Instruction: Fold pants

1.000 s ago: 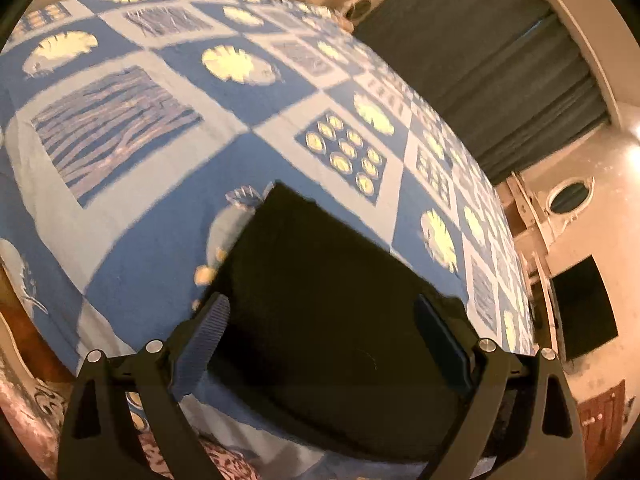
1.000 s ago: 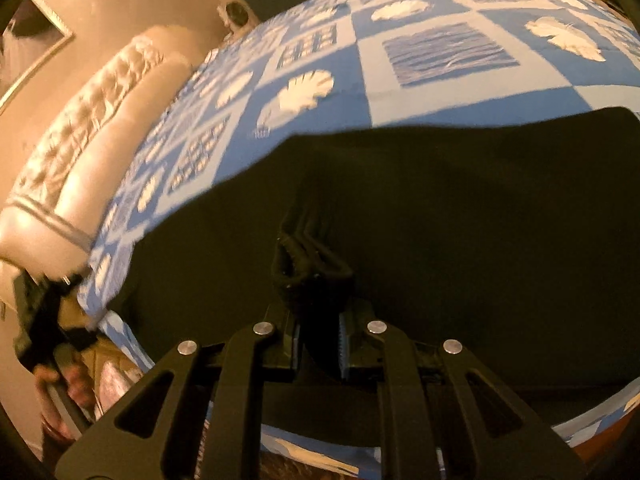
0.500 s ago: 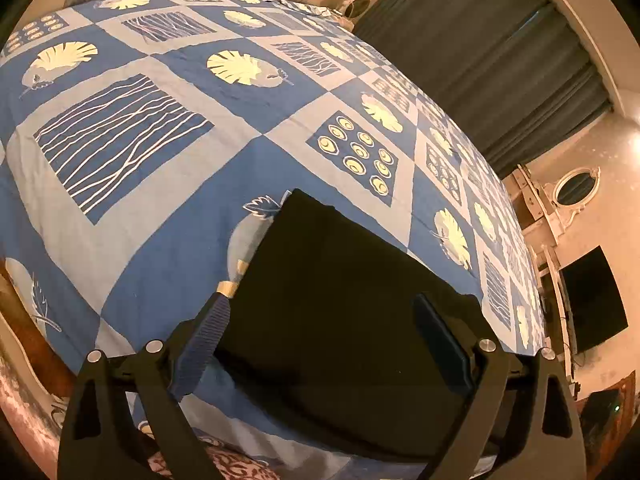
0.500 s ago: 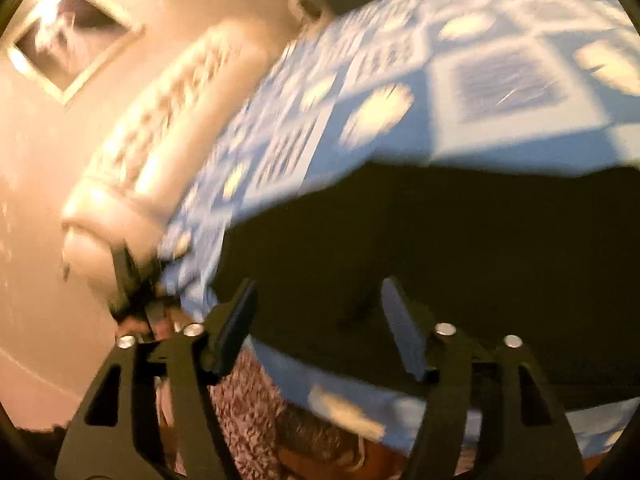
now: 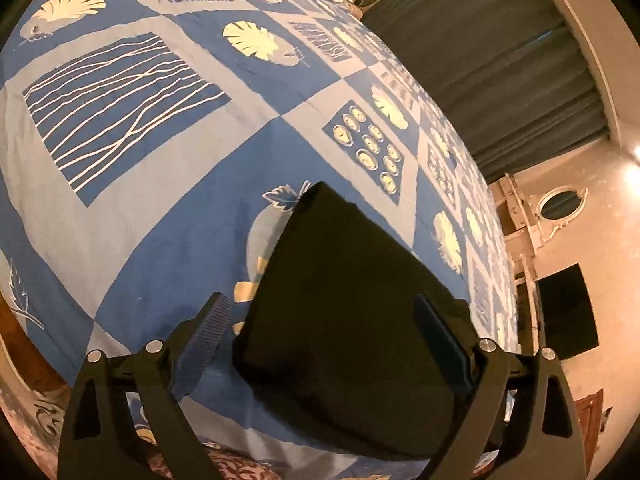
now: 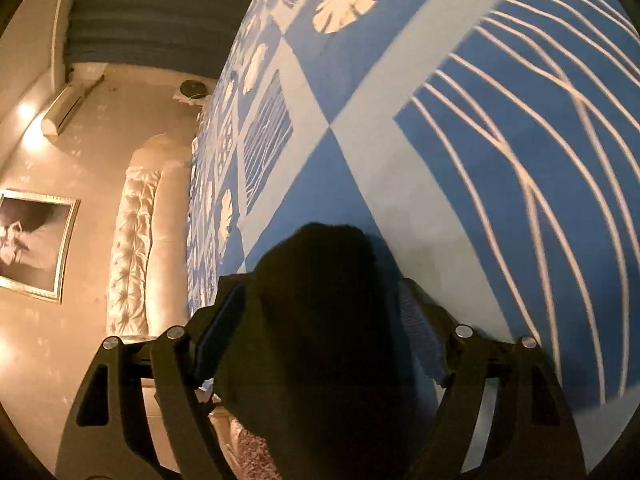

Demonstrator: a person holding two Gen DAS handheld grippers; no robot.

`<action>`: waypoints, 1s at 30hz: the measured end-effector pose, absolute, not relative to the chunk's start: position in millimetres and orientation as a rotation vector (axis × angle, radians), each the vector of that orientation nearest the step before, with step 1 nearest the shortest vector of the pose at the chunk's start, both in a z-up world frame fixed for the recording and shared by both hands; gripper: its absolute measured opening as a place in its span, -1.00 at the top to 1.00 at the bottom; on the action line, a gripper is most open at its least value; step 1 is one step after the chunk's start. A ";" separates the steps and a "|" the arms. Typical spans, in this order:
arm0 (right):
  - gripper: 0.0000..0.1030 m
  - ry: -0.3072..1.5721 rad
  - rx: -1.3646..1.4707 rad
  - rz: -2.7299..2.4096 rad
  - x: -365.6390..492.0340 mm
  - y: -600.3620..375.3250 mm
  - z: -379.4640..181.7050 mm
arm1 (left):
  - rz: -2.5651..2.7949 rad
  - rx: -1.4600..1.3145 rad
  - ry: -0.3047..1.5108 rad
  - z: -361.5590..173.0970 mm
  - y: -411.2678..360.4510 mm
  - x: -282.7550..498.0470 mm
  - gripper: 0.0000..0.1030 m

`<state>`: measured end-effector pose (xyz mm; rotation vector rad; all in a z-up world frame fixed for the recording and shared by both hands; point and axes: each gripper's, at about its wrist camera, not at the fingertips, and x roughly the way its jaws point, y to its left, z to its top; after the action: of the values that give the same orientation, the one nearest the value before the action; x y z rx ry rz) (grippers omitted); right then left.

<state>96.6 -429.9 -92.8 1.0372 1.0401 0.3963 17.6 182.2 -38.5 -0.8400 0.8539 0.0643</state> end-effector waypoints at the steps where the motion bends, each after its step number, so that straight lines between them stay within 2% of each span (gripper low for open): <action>1: 0.04 1.034 1.024 0.410 100.7 -427.2 -90.8 | 0.068 -0.844 0.859 -40.7 182.7 17.7 -0.78; 2: 0.37 1.047 1.002 0.417 105.1 -424.8 -90.2 | 0.069 -0.849 0.862 -42.3 183.3 17.5 -0.78; 3: 0.47 1.080 0.918 0.384 110.4 -420.8 -88.1 | 0.072 -0.855 0.865 -43.9 183.8 17.2 -0.78; 7: 0.50 1.082 0.836 0.360 117.7 -421.4 -83.8 | 0.071 -0.854 0.875 -47.1 183.8 16.8 -0.78; 10: 0.27 1.078 0.914 0.388 111.6 -429.1 -90.5 | 0.057 -0.857 0.887 -49.2 184.6 16.9 -0.78; 12: 0.04 1.082 0.947 0.406 98.6 -434.7 -90.8 | 0.052 -0.855 0.885 -48.5 185.8 16.1 -0.78; 13: 0.04 1.093 0.942 0.417 92.0 -437.1 -90.6 | 0.048 -0.856 0.882 -48.2 186.8 16.6 -0.78; 15: -0.11 1.103 0.935 0.435 72.8 -440.2 -87.5 | 0.047 -0.863 0.878 -47.8 188.1 16.5 -0.78; 18: -0.23 1.123 0.952 0.486 50.5 -445.1 -87.5 | 0.045 -0.873 0.877 -48.2 187.2 14.6 -0.78; 23: -0.24 1.174 0.900 0.528 28.4 -441.4 -87.1 | 0.034 -0.869 0.887 -49.1 183.7 16.0 -0.78; 25: -0.06 1.175 0.881 0.532 23.0 -441.0 -86.3 | 0.031 -0.861 0.882 -47.3 182.4 15.6 -0.78; 26: 0.35 1.188 0.856 0.524 22.6 -440.5 -87.2 | 0.028 -0.859 0.878 -46.5 182.3 15.3 -0.78; 28: 0.49 1.208 0.816 0.509 23.6 -435.2 -90.5 | 0.020 -0.861 0.873 -45.3 182.4 14.9 -0.78; 30: 0.51 1.208 0.768 0.494 23.1 -432.9 -90.3 | 0.008 -0.868 0.873 -45.6 183.6 16.2 -0.78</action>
<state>23.1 -432.9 -90.3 0.7684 1.2082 0.4939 16.2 183.6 -45.6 -0.8684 0.8730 0.0080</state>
